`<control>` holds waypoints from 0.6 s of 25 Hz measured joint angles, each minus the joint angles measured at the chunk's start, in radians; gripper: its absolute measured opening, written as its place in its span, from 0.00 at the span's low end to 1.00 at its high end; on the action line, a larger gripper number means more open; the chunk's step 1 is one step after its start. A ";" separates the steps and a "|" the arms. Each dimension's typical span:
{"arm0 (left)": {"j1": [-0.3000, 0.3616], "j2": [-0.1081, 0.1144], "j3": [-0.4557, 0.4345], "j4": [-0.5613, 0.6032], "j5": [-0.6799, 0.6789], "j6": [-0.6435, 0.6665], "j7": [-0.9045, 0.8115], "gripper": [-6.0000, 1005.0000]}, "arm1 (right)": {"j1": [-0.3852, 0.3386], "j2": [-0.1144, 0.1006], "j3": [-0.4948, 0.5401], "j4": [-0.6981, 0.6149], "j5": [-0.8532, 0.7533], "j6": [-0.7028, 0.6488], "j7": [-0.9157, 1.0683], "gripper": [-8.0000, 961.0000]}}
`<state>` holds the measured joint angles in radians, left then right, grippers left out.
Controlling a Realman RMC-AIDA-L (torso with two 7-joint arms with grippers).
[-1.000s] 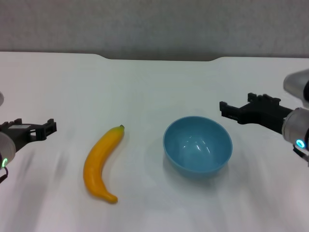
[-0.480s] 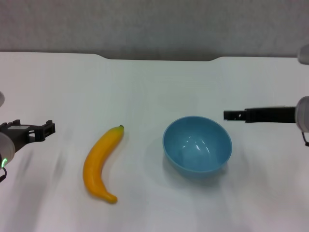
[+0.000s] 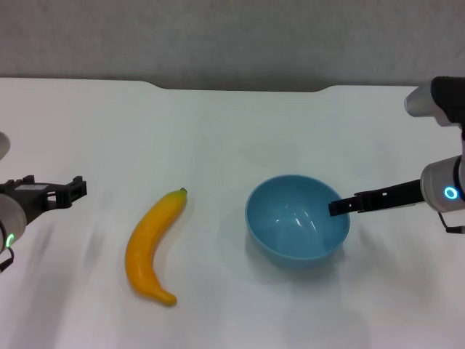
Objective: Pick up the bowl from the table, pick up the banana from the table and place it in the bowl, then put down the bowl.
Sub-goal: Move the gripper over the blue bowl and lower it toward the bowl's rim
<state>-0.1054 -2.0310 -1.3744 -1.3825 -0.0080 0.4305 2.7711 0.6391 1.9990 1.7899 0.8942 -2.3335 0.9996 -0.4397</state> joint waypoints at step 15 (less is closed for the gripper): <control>-0.018 0.000 0.000 0.029 0.000 -0.015 -0.002 0.84 | 0.062 0.008 -0.048 -0.147 0.012 -0.130 -0.036 0.92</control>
<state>-0.1235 -2.0310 -1.3744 -1.3533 -0.0076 0.4160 2.7691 0.7009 2.0073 1.7416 0.7473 -2.3218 0.8700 -0.4758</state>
